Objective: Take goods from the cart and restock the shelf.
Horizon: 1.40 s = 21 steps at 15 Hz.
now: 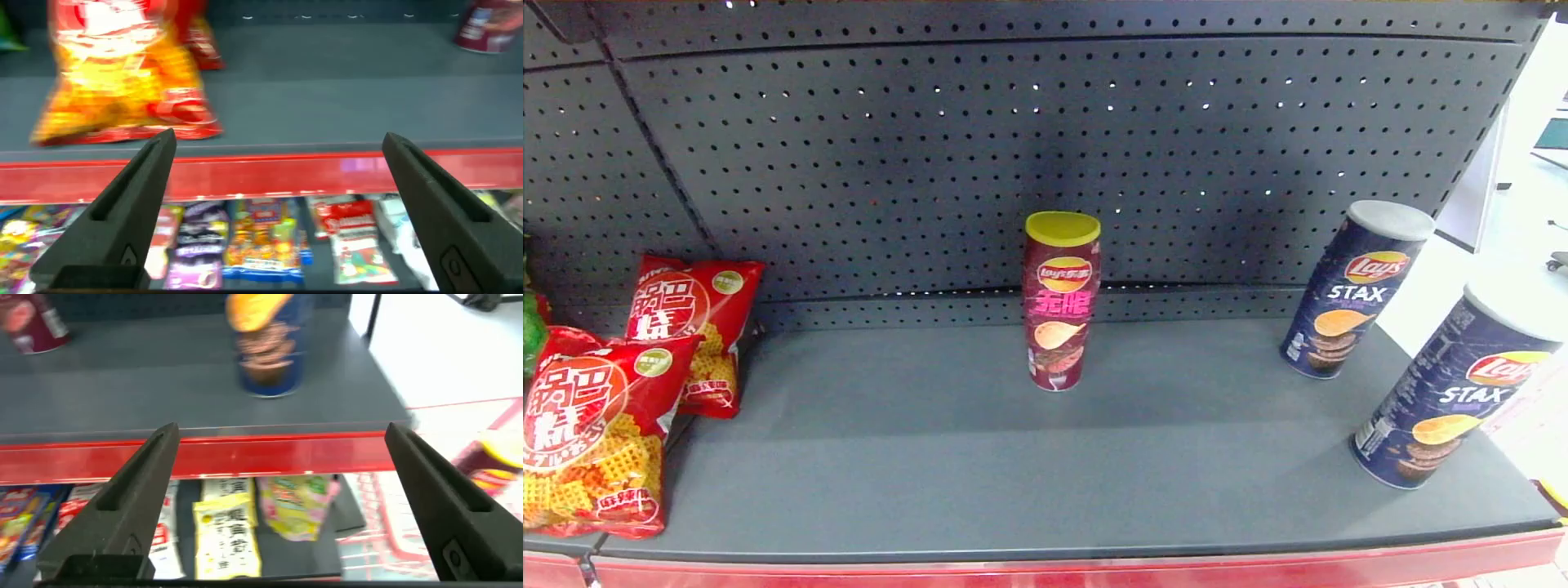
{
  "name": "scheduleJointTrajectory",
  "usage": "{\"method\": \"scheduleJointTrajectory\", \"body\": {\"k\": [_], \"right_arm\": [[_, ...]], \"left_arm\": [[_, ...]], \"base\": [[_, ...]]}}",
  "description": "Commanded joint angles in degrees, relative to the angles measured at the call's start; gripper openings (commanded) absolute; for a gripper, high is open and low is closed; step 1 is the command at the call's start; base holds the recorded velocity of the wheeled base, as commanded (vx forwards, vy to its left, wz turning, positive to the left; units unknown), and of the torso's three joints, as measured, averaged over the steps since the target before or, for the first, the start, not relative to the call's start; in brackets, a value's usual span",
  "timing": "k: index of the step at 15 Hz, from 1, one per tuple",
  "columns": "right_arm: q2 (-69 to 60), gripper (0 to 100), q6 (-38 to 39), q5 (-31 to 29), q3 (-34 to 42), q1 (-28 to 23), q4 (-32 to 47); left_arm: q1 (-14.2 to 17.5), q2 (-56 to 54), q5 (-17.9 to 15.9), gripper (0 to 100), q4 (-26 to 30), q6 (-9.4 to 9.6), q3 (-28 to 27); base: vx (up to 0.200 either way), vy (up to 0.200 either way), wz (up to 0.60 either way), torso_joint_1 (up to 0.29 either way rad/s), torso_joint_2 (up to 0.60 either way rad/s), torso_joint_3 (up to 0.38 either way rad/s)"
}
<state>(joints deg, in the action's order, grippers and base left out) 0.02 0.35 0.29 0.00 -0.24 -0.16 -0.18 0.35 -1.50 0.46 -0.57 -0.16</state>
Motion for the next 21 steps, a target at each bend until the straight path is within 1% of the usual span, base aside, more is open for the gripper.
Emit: {"method": "scheduleJointTrajectory", "body": {"k": [1,21], "right_arm": [[0.1,100,0.0,0.1,0.0,0.0,0.0],[0.1,100,0.0,0.0,0.0,0.0,0.0]], "left_arm": [[0.0,0.1,0.0,100,-0.1,-0.04,0.0],[0.0,0.1,0.0,100,0.0,-0.13,0.0]], "base": [[0.000,-0.200,0.00,0.002,0.00,0.002],[0.000,-0.200,0.00,0.002,0.00,0.003]]}}
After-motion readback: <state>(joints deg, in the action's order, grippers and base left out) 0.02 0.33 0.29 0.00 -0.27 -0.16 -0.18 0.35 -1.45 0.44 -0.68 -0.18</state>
